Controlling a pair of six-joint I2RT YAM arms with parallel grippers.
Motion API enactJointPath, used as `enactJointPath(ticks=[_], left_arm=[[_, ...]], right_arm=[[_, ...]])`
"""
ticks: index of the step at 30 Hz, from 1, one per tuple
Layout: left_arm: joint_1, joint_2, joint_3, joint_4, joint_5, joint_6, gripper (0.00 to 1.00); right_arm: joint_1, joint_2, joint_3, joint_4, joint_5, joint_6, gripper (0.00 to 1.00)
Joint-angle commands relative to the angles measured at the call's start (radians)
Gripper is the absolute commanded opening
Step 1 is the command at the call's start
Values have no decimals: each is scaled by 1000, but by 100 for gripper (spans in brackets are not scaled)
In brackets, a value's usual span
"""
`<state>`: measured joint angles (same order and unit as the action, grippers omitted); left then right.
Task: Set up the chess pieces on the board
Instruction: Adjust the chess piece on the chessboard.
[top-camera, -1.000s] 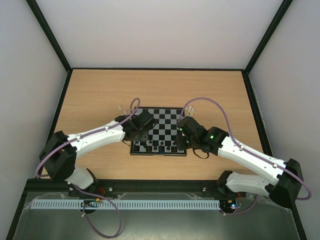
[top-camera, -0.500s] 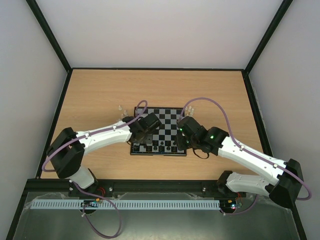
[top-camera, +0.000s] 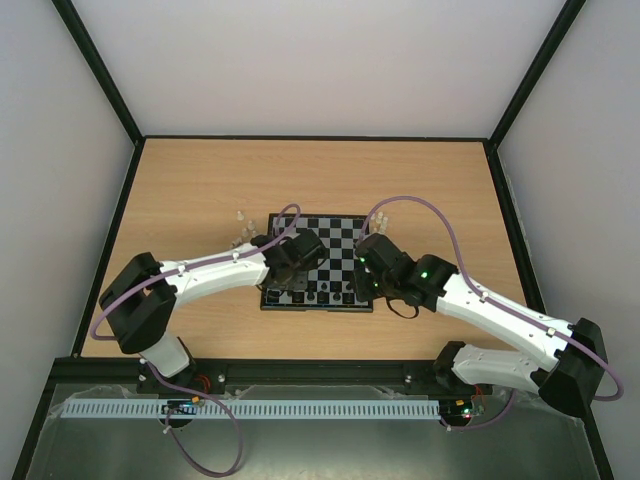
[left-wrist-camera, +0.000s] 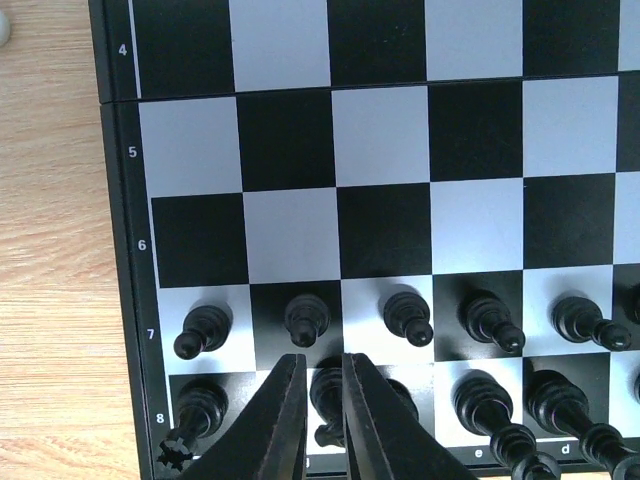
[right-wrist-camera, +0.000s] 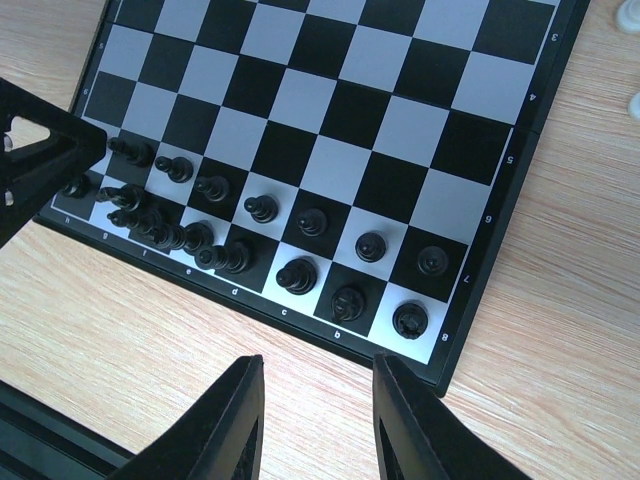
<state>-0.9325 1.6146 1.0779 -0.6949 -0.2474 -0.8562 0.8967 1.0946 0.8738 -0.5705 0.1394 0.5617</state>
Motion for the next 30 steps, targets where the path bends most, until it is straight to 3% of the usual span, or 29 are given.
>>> enactJointPath(ticks=[1,30], left_arm=[[-12,17,20,-12,-7,2,11],[-27,45,-3,13,34,29,10]], right_arm=[[-4,-16,-14,-19,8,-2,31],[-4,-17,-21,-17,11,-3,31]])
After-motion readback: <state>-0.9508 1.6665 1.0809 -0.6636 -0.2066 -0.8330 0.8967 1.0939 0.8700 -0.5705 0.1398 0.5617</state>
